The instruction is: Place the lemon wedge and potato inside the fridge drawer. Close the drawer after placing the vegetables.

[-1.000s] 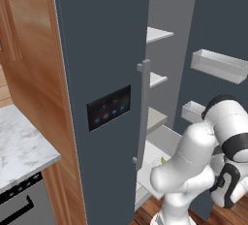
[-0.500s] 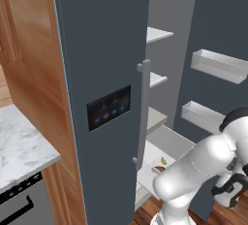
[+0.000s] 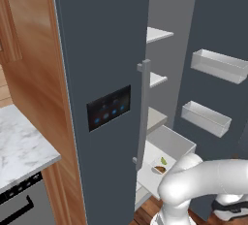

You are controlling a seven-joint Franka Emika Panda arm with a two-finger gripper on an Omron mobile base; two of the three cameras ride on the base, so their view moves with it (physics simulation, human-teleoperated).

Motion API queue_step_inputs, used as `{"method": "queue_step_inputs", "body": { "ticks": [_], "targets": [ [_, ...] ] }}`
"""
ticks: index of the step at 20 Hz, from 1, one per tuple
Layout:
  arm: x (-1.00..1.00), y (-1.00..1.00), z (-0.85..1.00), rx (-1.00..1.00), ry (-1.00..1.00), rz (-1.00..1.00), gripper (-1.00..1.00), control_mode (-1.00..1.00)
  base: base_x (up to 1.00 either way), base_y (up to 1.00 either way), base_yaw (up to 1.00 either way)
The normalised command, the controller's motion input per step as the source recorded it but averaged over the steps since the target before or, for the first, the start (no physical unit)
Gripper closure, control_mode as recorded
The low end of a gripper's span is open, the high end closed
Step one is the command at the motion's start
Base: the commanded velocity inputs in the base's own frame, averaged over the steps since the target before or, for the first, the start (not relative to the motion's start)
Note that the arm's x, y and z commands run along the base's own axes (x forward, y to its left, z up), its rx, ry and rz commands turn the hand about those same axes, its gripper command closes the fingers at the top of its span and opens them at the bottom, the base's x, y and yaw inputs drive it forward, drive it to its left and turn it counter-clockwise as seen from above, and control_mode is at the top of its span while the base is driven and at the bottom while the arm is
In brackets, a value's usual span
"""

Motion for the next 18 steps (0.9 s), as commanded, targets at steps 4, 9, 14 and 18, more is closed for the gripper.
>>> {"method": "queue_step_inputs", "body": {
  "ticks": [4, 9, 14, 18],
  "targets": [
    [0.17, 0.0, -0.3, 0.18, -0.18, 0.0, -1.0, -1.0, 0.0, 0.0, 0.0],
    [0.19, 0.0, -0.29, 0.17, -0.17, 0.0, -1.0, -1.0, 0.0, 0.0, 0.0],
    [0.3, 0.0, -0.21, 0.16, -0.12, 0.0, -1.0, -1.0, 0.0, 0.0, 0.0],
    [0.4, 0.03, -0.14, 0.14, -0.06, 0.0, -1.0, -1.0, 0.0, 0.0, 0.0]
  ]
}}
